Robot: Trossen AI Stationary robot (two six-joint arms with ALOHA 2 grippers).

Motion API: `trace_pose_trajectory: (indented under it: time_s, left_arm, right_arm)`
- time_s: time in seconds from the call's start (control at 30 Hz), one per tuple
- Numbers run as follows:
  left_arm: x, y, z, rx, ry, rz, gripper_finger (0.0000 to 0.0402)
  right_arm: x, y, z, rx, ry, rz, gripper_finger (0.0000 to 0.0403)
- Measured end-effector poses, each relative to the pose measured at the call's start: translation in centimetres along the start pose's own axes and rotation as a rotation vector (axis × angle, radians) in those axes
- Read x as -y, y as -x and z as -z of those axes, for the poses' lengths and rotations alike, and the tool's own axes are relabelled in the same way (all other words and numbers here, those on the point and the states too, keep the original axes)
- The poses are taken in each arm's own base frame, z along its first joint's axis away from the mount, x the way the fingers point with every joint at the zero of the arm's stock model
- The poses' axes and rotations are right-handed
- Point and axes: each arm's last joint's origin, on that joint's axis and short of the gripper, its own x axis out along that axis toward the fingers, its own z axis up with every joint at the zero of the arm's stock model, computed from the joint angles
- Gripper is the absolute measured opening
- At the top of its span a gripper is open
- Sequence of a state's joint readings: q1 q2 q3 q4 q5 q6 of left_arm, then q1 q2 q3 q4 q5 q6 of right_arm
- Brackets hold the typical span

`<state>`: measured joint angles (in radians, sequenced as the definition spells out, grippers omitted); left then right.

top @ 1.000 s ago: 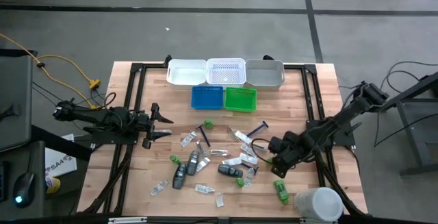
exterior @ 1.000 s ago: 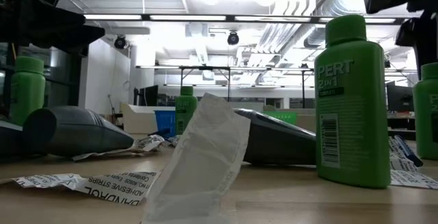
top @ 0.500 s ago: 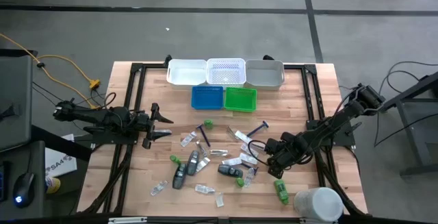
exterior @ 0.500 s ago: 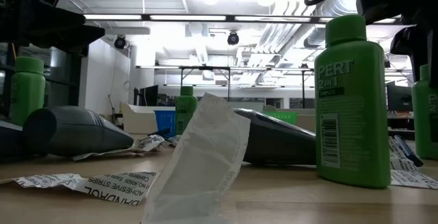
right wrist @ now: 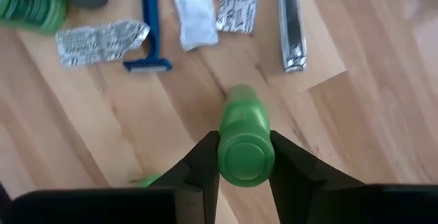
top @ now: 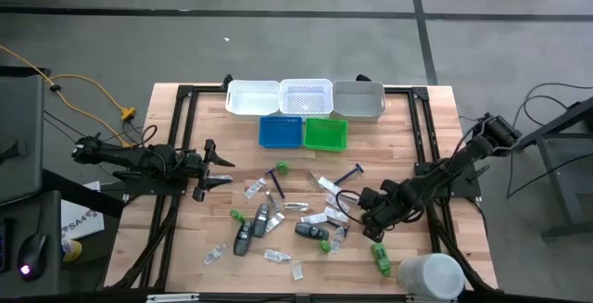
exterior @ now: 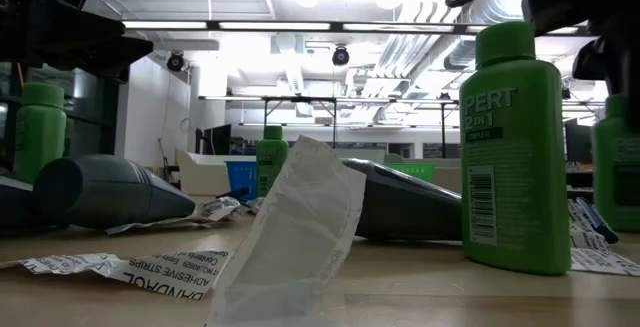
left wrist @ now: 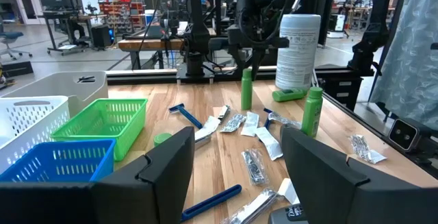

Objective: Pick & Place Travel size toiletries
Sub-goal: Put the green shampoo bottle into the gray bin

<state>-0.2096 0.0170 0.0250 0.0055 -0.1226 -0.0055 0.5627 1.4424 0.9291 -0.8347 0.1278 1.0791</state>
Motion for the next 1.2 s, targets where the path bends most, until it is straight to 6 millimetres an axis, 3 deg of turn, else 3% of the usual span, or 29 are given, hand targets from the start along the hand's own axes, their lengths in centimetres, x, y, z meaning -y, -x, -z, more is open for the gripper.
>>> trace_pose_trajectory:
  time_s: [0.23, 0.57, 0.7, 1.0, 1.2]
  left_arm:
    - [0.0, 0.0, 0.0, 0.000, 0.000, 0.000, 0.0220]
    - [0.0, 0.0, 0.0, 0.000, 0.000, -0.001, 0.0220]
    - [0.0, 0.0, 0.0, 0.000, 0.000, 0.000, 0.0220]
    - [0.0, 0.0, 0.0, 0.000, 0.000, 0.000, 0.0220]
    - [0.0, 0.0, 0.0, 0.000, 0.000, 0.000, 0.0220]
  right_arm:
    - [2.0, 2.0, -1.3, 0.019, -0.079, 0.112, 0.0089]
    - [8.0, 8.5, -4.6, 0.171, -0.178, 0.283, 0.0089]
    - [11.2, 10.0, -6.8, 0.251, -0.242, 0.308, 0.0089]
    - [18.9, 10.2, -12.6, 0.364, -0.265, 0.264, 0.0089]
    - [24.8, 8.6, -15.3, 0.366, -0.307, 0.323, 0.0089]
